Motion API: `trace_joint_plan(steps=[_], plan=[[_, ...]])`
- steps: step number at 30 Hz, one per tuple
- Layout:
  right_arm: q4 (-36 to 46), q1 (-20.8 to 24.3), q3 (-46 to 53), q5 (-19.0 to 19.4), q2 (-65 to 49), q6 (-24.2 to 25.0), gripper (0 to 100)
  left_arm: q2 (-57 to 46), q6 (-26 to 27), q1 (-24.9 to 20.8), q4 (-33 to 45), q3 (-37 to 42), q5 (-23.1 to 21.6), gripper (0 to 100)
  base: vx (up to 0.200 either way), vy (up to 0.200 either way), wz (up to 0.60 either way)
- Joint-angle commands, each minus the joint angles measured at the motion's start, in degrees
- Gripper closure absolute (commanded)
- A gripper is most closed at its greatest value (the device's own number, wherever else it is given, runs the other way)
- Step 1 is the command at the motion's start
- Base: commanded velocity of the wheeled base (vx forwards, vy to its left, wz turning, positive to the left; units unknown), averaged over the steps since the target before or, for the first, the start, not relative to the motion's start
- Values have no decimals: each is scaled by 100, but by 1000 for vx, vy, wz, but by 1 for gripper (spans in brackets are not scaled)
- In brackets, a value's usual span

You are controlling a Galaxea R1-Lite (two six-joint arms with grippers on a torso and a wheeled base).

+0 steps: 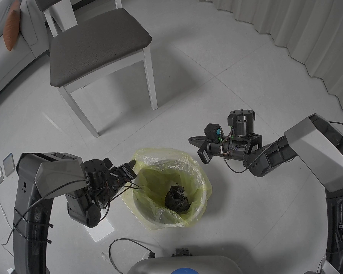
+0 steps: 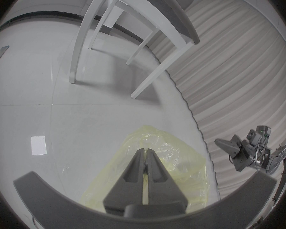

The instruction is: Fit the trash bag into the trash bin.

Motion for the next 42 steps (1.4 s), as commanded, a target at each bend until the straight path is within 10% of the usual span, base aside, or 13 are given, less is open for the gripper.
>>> trace_joint_plan(steps=[1, 24, 25, 42], plan=[[-7, 4, 32, 4, 111, 3, 100, 460, -14, -2, -105, -273, 34, 100, 0, 0, 0], [-16, -31, 24, 4, 190, -6, 100, 654, 56, 24, -105, -238, 218, 100, 0, 0, 0], [-16, -31, 32, 4, 181, -6, 100, 627, 47, 24, -105, -203, 227, 0, 0, 0, 0], [-25, -418, 507, 12, -486, -14, 100, 214, 469, 552, -105, 790, 183, 0, 0, 0, 0]])
